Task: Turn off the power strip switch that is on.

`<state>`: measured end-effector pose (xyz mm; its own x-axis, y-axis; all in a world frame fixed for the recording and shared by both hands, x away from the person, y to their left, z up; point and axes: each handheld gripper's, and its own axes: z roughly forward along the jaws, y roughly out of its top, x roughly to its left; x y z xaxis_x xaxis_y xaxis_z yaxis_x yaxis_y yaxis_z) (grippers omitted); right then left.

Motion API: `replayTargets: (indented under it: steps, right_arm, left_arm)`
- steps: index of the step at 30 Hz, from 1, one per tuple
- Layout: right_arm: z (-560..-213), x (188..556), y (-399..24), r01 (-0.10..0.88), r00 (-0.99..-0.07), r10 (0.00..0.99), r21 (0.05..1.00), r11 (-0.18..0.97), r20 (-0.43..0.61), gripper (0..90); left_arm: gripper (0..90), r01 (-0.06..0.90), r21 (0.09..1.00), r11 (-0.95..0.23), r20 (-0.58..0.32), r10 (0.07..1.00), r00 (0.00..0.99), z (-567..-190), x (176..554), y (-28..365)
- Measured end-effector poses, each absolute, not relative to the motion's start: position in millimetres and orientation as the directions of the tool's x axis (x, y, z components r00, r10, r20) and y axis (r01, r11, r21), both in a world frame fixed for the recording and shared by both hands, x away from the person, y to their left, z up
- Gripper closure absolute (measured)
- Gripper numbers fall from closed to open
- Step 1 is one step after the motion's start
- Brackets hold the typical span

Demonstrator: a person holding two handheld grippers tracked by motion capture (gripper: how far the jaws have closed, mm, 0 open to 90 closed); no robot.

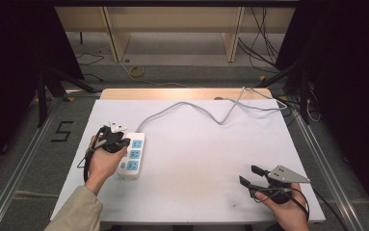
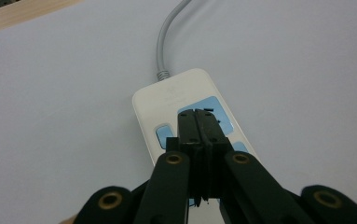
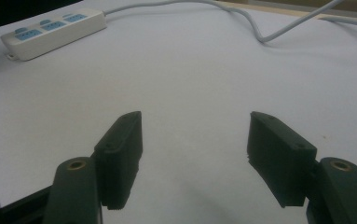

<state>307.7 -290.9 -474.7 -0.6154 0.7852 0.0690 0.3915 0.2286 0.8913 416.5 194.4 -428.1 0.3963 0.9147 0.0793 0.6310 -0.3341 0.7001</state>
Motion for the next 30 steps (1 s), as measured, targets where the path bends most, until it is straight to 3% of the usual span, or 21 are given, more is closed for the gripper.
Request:
replayTargets:
  steps: [30]
  right_arm:
    - [-474.8,307.6,-290.9,0.391,-0.617,0.784,0.891,0.231,0.067,36.8]
  left_arm:
    - [89.5,0.699,0.604,-0.382,0.099,0.906,0.411,-423.8,439.4,189.5]
